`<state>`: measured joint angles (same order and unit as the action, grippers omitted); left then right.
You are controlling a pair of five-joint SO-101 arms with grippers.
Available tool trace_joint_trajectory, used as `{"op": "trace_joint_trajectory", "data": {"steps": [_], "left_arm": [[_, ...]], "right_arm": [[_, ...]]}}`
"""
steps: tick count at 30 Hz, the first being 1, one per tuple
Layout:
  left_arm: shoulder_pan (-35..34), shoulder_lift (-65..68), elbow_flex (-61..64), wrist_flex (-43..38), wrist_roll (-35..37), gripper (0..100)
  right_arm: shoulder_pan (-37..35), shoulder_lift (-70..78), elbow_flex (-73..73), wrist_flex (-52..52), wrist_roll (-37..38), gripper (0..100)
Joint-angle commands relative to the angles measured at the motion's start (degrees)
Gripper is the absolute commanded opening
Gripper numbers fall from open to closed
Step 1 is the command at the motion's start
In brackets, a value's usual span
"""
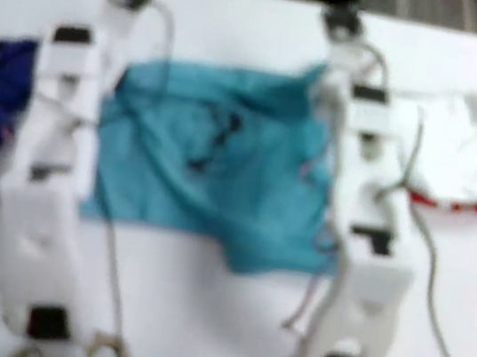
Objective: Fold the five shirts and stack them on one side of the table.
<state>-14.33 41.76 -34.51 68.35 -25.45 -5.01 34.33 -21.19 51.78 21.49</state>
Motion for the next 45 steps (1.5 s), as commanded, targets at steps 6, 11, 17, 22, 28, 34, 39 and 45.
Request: {"op": "trace_joint_trajectory", "data": {"steps": [6, 11, 17, 22, 28, 34, 39, 45], "left_arm": [[0.1, 0.0, -7.7, 9.0, -0.2, 3], [0.3, 0.0, -19.4, 20.6, -0.3, 3], [0.4, 0.3, -25.4, 33.4, -6.7, 3], [-1.8, -0.7, -21.8, 34.1, -7.4, 3], [-1.8, -10.4, -6.0, 34.0, -7.6, 3], [-2.5, -23.2, 13.1, 29.9, -10.4, 3], [-3.4, -30.9, 27.4, 23.7, -10.9, 3], [-3.5, -38.0, 35.4, 23.6, -13.2, 3]], "right_arm": [[0.8, -3.3, -6.9, 10.9, -0.1, 2.0], [2.4, -8.4, -11.1, 19.5, 0.4, 2.0], [5.5, -11.1, -11.2, 28.5, 1.0, 2.0], [5.5, -13.4, -11.1, 36.4, 8.2, 2.0], [5.5, -19.3, -10.5, 45.1, 8.4, 2.0], [5.4, -28.4, 5.5, 44.6, 8.5, 2.1], [5.6, -43.8, 32.3, 30.1, 8.5, 2.1], [6.6, -62.7, 49.1, 24.1, 8.6, 2.0]]}}
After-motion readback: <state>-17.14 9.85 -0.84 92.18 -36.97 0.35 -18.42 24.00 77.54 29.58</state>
